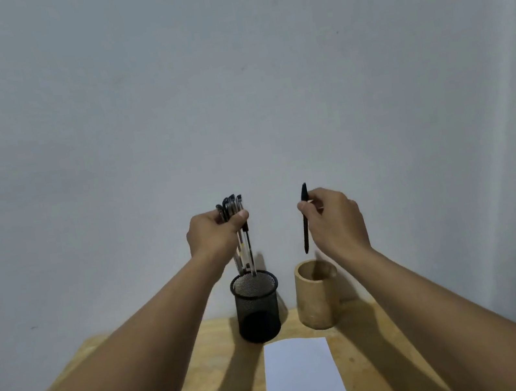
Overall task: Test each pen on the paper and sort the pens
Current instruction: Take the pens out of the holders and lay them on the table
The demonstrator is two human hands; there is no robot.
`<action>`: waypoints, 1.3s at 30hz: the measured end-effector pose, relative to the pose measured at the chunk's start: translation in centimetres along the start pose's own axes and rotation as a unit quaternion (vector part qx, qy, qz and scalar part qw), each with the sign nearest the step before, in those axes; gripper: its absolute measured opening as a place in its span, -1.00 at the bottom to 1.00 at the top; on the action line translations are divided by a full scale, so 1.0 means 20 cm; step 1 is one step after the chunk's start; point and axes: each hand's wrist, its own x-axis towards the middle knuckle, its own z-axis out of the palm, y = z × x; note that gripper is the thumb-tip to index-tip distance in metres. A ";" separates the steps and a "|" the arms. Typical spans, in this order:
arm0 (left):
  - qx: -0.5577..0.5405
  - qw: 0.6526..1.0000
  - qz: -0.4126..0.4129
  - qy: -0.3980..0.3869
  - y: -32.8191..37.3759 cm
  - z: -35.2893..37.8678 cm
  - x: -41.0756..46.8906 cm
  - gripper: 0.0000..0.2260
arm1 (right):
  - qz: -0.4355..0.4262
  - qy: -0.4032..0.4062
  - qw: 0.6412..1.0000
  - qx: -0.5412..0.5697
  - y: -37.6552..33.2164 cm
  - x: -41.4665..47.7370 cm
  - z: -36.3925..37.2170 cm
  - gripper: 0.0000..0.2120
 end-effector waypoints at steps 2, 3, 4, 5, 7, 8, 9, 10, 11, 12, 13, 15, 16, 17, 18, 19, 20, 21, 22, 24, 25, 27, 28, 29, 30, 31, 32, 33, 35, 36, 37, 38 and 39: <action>-0.006 1.000 -0.009 -0.016 0.05 -0.07 0.02 -0.86 | -0.012 -0.003 1.000 0.012 -0.10 -0.02 -0.02 -0.80; -0.005 1.000 -0.016 -0.026 0.08 -0.12 0.02 -0.86 | -0.016 -0.008 1.000 0.021 -0.14 -0.03 -0.02 -0.79; -0.001 0.999 -0.024 -0.037 0.10 -0.17 0.01 -0.87 | -0.018 -0.016 0.999 0.028 -0.19 -0.05 -0.01 -0.79; 0.008 0.998 -0.033 -0.050 0.11 -0.23 0.00 -0.87 | -0.018 -0.027 0.999 0.033 -0.23 -0.07 -0.01 -0.79; 0.029 0.995 -0.059 -0.077 0.13 -0.34 -0.04 -0.86 | -0.017 -0.058 0.998 0.035 -0.30 -0.13 0.01 -0.79; 0.038 0.992 -0.074 -0.090 0.13 -0.41 -0.06 -0.85 | -0.015 -0.078 0.996 0.035 -0.33 -0.16 0.02 -0.79; 0.048 0.990 -0.090 -0.100 0.12 -0.46 -0.09 -0.84 | -0.009 -0.097 0.994 0.038 -0.36 -0.19 0.05 -0.79; 0.058 0.987 -0.108 -0.106 0.10 -0.52 -0.11 -0.83 | 0.002 -0.117 0.992 0.040 -0.38 -0.23 0.07 -0.79; 0.073 0.983 -0.125 -0.111 0.08 -0.58 -0.14 -0.81 | 0.014 -0.136 0.990 0.044 -0.39 -0.27 0.10 -0.79; 0.093 0.978 -0.143 -0.119 0.05 -0.63 -0.17 -0.78 | 0.026 -0.158 0.986 0.046 -0.40 -0.31 0.13 -0.80; 0.120 0.971 -0.161 -0.131 0.02 -0.67 -0.20 -0.75 | 0.038 -0.179 0.982 0.049 -0.40 -0.36 0.17 -0.81; 0.167 0.953 -0.195 -0.162 -0.06 -0.73 -0.26 -0.75 | 0.056 -0.222 0.972 0.042 -0.40 -0.48 0.25 -0.80; 0.184 0.944 -0.210 -0.174 -0.10 -0.75 -0.29 -0.77 | 0.063 -0.243 0.967 0.034 -0.39 -0.54 0.29 -0.78; 0.203 0.936 -0.223 -0.182 -0.14 -0.76 -0.32 -0.78 | 0.069 -0.262 0.962 0.026 -0.37 -0.58 0.34 -0.74; 0.226 0.927 -0.233 -0.189 -0.18 -0.77 -0.34 -0.78 | 0.075 -0.280 0.957 0.013 -0.35 -0.63 0.39 -0.71; 0.255 0.915 -0.241 -0.198 -0.22 -0.78 -0.35 -0.76 | 0.082 -0.296 0.952 -0.002 -0.33 -0.68 0.43 -0.69; 0.281 0.904 -0.248 -0.208 -0.25 -0.78 -0.36 -0.75 | 0.089 -0.307 0.948 -0.018 -0.32 -0.72 0.47 -0.68; 0.301 0.893 -0.256 -0.215 -0.29 -0.78 -0.37 -0.73 | 0.093 -0.316 0.944 -0.031 -0.30 -0.75 0.51 -0.68; 0.316 0.886 -0.261 -0.218 -0.32 -0.79 -0.37 -0.71 | 0.097 -0.323 0.940 -0.041 -0.28 -0.78 0.54 -0.69; 0.344 0.871 -0.271 -0.223 -0.38 -0.79 -0.37 -0.62 | 0.105 -0.329 0.936 -0.063 -0.25 -0.83 0.59 -0.72; 0.356 0.864 -0.276 -0.227 -0.41 -0.79 -0.36 -0.58 | 0.106 -0.328 0.936 -0.071 -0.24 -0.84 0.61 -0.74; 0.376 0.853 -0.276 -0.233 -0.45 -0.80 -0.36 -0.56 | 0.109 -0.329 0.934 -0.085 -0.22 -0.87 0.64 -0.76; 0.386 0.851 -0.271 -0.232 -0.47 -0.80 -0.36 -0.56 | 0.109 -0.330 0.933 -0.095 -0.21 -0.88 0.65 -0.76; 0.398 0.849 -0.264 -0.226 -0.48 -0.81 -0.36 -0.57 | 0.107 -0.331 0.931 -0.105 -0.21 -0.90 0.66 -0.75; 0.412 0.848 -0.254 -0.218 -0.49 -0.81 -0.36 -0.57 | 0.103 -0.331 0.931 -0.116 -0.21 -0.91 0.67 -0.74; 0.424 0.847 -0.243 -0.209 -0.49 -0.82 -0.37 -0.57 | 0.096 -0.329 0.931 -0.126 -0.22 -0.92 0.67 -0.74; 0.434 0.848 -0.229 -0.201 -0.50 -0.82 -0.37 -0.57 | 0.086 -0.326 0.932 -0.134 -0.22 -0.94 0.67 -0.74; 0.444 0.848 -0.216 -0.194 -0.50 -0.83 -0.38 -0.57 | 0.069 -0.321 0.935 -0.135 -0.22 -0.96 0.67 -0.73; 0.454 0.852 -0.189 -0.180 -0.50 -0.84 -0.40 -0.56 | 0.035 -0.328 0.935 -0.126 -0.22 -1.01 0.67 -0.67; 0.453 0.857 -0.176 -0.173 -0.51 -0.84 -0.41 -0.55 | 0.023 -0.341 0.931 -0.125 -0.22 -1.03 0.67 -0.65; 0.446 0.864 -0.166 -0.164 -0.52 -0.85 -0.42 -0.46 | 0.017 -0.355 0.925 -0.130 -0.22 -1.05 0.68 -0.66; 0.445 0.868 -0.158 -0.157 -0.54 -0.86 -0.42 -0.33 | 0.016 -0.367 0.920 -0.139 -0.23 -1.07 0.69 -0.68; 0.448 0.868 -0.149 -0.152 -0.55 -0.86 -0.43 -0.24 | 0.016 -0.374 0.915 -0.147 -0.23 -1.08 0.69 -0.69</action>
